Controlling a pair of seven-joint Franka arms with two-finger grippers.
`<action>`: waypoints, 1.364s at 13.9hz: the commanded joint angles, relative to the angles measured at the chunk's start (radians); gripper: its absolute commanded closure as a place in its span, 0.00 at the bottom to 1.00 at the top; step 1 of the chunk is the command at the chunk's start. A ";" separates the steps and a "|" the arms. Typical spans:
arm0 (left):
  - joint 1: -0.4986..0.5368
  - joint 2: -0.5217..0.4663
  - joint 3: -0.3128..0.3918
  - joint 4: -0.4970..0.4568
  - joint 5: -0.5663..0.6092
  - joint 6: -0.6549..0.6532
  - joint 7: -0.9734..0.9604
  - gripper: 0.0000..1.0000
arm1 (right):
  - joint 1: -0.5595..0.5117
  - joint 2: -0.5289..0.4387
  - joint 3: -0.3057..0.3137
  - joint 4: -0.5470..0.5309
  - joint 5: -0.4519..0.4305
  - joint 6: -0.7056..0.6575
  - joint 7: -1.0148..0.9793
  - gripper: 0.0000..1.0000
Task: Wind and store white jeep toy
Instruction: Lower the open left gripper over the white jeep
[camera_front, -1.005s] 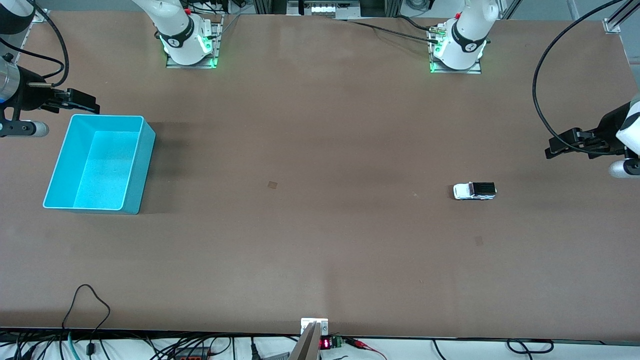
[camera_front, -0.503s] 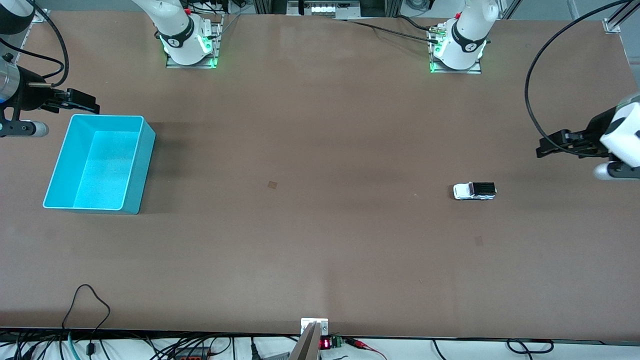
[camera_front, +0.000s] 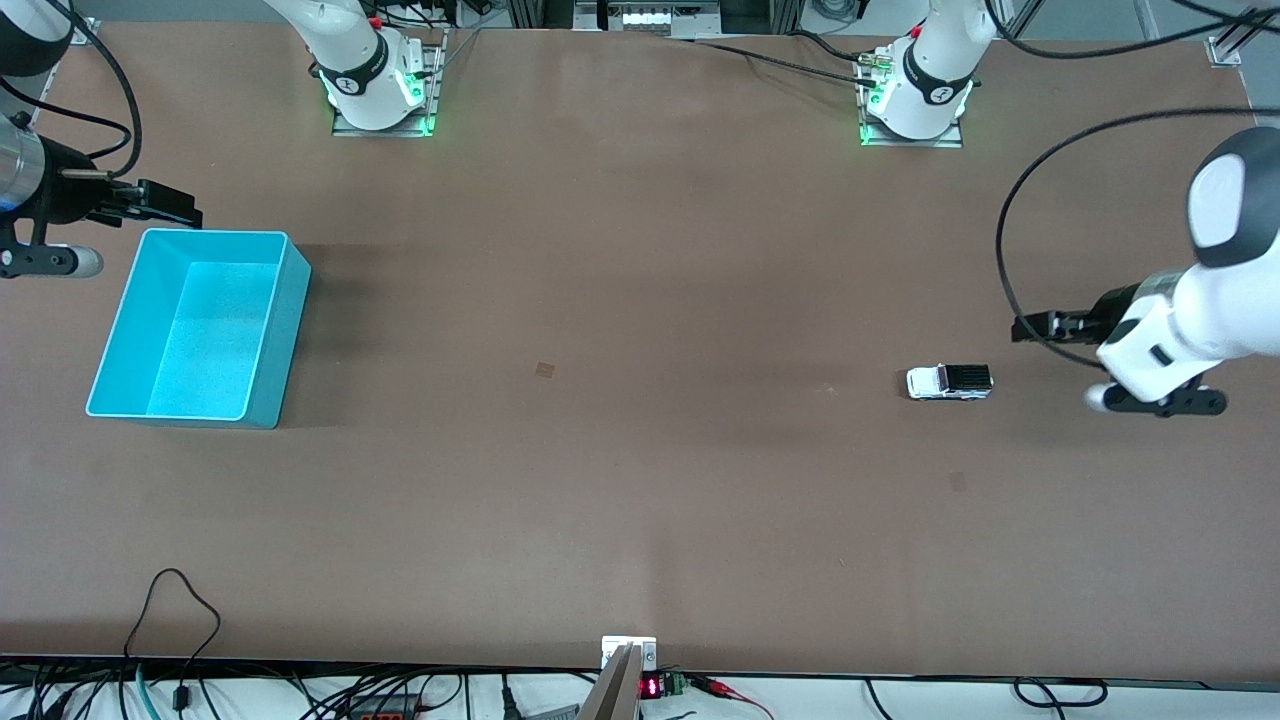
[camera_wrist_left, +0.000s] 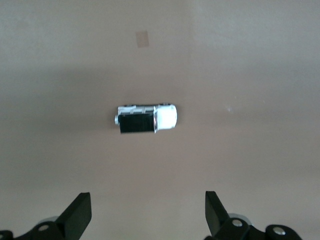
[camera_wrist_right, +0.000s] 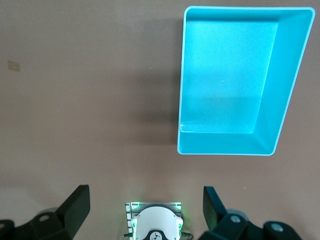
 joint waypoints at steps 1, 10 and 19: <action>-0.003 -0.054 -0.001 -0.186 0.018 0.164 0.025 0.00 | -0.004 0.025 -0.001 0.012 0.001 -0.019 -0.021 0.00; 0.008 -0.018 -0.003 -0.392 0.087 0.409 0.730 0.00 | -0.018 0.077 -0.003 0.014 0.003 -0.065 -0.072 0.00; 0.008 0.044 -0.007 -0.496 0.086 0.588 1.367 0.00 | -0.027 0.079 -0.003 0.014 0.009 -0.072 -0.073 0.00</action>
